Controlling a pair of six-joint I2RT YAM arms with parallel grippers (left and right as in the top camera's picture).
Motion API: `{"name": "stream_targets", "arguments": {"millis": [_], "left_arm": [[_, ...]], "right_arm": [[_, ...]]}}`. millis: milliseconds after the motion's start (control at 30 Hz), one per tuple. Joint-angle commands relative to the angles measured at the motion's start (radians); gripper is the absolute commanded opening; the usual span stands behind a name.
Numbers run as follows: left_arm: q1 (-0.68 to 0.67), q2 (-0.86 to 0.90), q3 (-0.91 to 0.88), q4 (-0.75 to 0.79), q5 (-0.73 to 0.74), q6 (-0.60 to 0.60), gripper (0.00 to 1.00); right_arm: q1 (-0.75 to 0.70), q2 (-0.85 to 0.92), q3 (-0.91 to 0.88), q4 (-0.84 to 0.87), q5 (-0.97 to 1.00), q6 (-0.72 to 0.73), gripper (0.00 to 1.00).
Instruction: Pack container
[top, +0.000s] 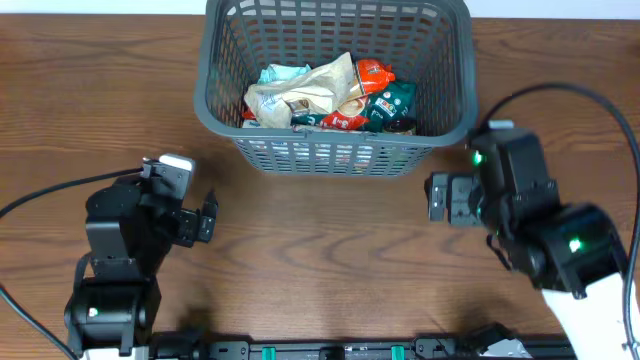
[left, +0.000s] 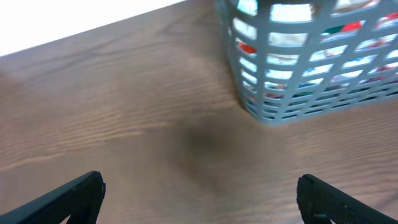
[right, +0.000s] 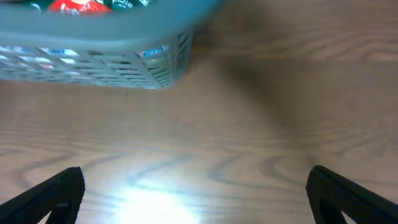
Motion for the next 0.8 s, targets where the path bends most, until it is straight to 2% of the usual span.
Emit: {"name": "stream_targets", "arguments": {"millis": [0,300,767], "left_arm": [[-0.031,-0.052,-0.005,-0.003,0.016,0.009,0.99],[-0.048,-0.177,-0.008,-0.077,0.016,0.008,0.99],[-0.048,-0.176,-0.008,-0.078,0.016,0.009,0.98]], "right_arm": [[0.025,-0.079,-0.112,0.032,0.035,0.037,0.99],[0.035,-0.219,-0.291,0.060,0.033,0.072,0.99],[0.035,-0.209,-0.311,0.045,0.016,0.072,0.99]]}}
